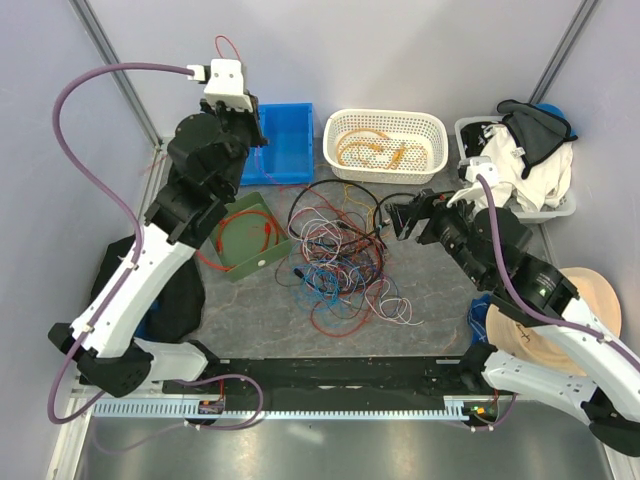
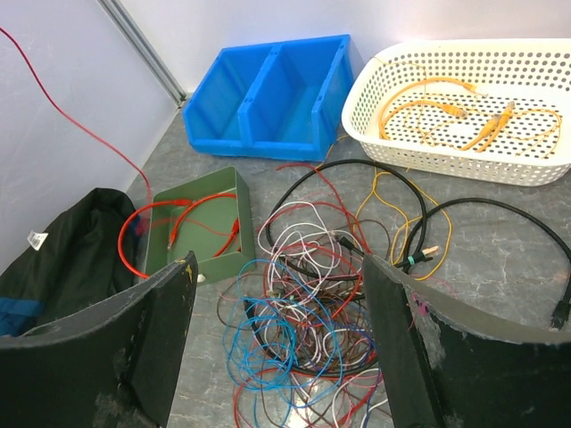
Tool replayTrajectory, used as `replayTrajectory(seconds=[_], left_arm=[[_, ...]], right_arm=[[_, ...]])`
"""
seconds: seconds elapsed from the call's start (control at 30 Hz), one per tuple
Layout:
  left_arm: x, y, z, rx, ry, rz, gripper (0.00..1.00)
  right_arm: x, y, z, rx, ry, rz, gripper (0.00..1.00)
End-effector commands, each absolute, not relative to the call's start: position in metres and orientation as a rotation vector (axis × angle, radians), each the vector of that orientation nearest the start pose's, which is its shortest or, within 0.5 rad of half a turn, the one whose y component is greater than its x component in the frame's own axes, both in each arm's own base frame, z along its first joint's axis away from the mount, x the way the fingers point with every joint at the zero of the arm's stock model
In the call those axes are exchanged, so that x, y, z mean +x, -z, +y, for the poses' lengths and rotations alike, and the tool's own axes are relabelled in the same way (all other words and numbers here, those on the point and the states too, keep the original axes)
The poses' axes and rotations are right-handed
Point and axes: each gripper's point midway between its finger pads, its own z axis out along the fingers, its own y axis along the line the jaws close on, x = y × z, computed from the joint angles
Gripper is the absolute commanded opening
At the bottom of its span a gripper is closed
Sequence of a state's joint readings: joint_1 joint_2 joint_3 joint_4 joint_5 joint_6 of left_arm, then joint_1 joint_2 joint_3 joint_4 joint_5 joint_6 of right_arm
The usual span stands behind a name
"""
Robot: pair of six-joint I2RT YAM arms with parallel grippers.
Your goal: Untangle the cables
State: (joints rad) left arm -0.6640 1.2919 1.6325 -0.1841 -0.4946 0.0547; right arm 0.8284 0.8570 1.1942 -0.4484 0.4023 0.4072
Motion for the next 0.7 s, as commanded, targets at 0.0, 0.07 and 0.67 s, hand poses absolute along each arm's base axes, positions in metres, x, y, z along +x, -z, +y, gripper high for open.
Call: replayTrajectory(seconds=[0.0, 0.07, 0.67], left_arm=[[0.358, -0.523, -0.140, 0.015, 0.089, 1.414, 0.02], [0.363, -0.533, -0.129, -0.005, 0.046, 1.397, 0.02], [0.418, -0.470, -0.072, -0.113, -0.125, 1.514, 0.02]], right_arm=[[0.238, -0.388, 0.177, -0.020, -0.604, 1.674, 0.82], [0.238, -0.380, 0.177, -0.024, -0.602, 1.686, 0.82], [0.240, -0.336, 0.182, -0.043, -0.573, 1.761, 0.82]])
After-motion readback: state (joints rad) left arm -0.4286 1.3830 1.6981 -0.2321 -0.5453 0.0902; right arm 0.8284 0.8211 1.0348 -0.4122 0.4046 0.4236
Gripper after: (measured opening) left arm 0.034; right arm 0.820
